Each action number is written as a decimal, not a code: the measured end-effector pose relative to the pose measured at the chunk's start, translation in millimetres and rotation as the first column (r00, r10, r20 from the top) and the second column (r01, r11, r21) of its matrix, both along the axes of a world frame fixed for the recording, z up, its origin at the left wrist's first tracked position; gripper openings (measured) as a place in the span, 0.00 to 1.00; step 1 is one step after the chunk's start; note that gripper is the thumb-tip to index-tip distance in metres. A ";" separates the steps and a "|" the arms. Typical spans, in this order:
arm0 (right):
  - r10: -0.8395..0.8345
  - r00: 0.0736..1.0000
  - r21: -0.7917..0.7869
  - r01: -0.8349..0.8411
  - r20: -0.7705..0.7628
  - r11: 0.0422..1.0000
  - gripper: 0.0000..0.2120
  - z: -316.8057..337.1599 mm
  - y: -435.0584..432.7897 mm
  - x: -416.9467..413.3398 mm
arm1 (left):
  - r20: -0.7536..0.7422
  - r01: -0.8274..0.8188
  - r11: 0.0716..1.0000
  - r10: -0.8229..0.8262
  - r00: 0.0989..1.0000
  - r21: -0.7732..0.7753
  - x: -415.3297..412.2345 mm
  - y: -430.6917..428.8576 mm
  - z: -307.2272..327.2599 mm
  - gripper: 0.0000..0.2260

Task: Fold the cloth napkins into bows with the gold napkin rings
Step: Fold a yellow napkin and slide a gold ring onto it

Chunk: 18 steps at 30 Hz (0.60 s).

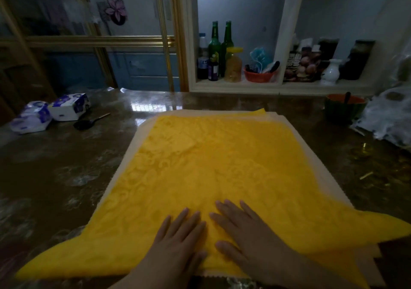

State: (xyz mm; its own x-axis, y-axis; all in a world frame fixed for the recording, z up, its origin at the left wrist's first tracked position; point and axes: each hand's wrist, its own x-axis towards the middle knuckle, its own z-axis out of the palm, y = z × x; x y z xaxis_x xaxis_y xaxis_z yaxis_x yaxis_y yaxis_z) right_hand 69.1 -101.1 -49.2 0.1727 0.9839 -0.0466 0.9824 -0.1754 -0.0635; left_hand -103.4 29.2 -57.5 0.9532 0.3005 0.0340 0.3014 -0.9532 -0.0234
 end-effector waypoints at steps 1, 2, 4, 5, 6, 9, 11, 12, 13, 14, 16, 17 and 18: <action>-0.011 1.000 -0.025 0.012 0.028 1.000 0.26 3.3 -1.2 2.7 | -0.047 -0.028 1.000 0.028 0.998 0.000 -4.0 -0.3 -3.9 0.23; -0.002 1.000 -0.035 0.003 0.028 0.999 0.27 7.4 -0.1 2.7 | -0.094 -0.050 0.999 0.050 0.994 -0.001 -8.1 -0.3 -6.4 0.23; -0.006 0.999 -0.048 0.008 0.040 0.999 0.28 8.3 1.3 -2.0 | -0.075 -0.073 0.996 0.069 0.995 -0.050 -9.3 -4.6 -0.9 0.24; -0.025 0.999 -0.104 0.029 0.037 0.994 0.29 6.5 3.9 -9.5 | -0.104 -0.091 0.993 0.082 0.991 -0.082 -11.1 -7.0 3.2 0.25; -0.029 0.999 -0.133 0.034 0.035 0.991 0.30 7.0 7.0 -19.4 | -0.123 -0.106 0.987 0.091 0.988 -0.120 -14.8 -10.9 9.9 0.28; 0.037 0.999 -0.087 -0.034 0.030 0.996 0.33 9.4 8.6 -33.7 | 0.008 -0.054 0.990 0.056 0.998 -0.129 -17.7 -9.4 5.5 0.33; 0.049 0.998 -0.024 -0.050 -0.038 0.998 0.37 6.1 5.4 -26.9 | -0.060 -0.062 0.994 0.056 0.997 -0.095 -17.8 -9.3 5.4 0.29; 0.022 0.998 -0.027 -0.024 -0.061 0.999 0.39 5.5 2.7 -19.6 | -0.126 -0.100 0.989 0.086 0.988 -0.107 -19.3 -8.5 2.8 0.26; -0.003 0.999 -0.035 0.001 -0.051 0.999 0.41 4.6 -4.8 -8.3 | -0.122 -0.109 0.987 0.095 0.988 -0.114 -18.5 -9.5 -0.6 0.25; -0.039 0.997 -0.032 0.037 -0.063 0.999 0.42 5.9 -10.6 3.5 | -0.098 -0.112 0.989 0.102 0.990 -0.099 -19.2 -9.0 -1.1 0.25; -0.129 0.990 -0.039 0.127 -0.060 0.991 0.44 3.2 -31.4 33.9 | -0.068 -0.119 0.985 0.111 0.991 -0.122 -17.5 -8.2 4.7 0.29; -0.172 0.982 -0.040 0.170 -0.073 0.985 0.43 3.1 -41.8 48.8 | 0.002 -0.056 0.993 0.056 0.998 -0.100 -15.5 -7.7 0.0 0.32; -0.217 0.973 -0.037 0.215 -0.079 0.976 0.41 5.3 -55.5 61.0 | 0.017 -0.032 0.991 0.034 0.999 -0.131 -15.8 -9.2 -0.2 0.33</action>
State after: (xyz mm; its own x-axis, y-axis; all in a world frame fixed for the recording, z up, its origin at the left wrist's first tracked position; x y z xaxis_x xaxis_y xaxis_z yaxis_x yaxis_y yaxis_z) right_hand 130.1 -156.5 -43.8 0.3755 0.9217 -0.0968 0.9127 -0.3859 -0.1340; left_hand -119.2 20.0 -57.8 0.9422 0.3349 0.0110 0.3319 -0.9373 0.1065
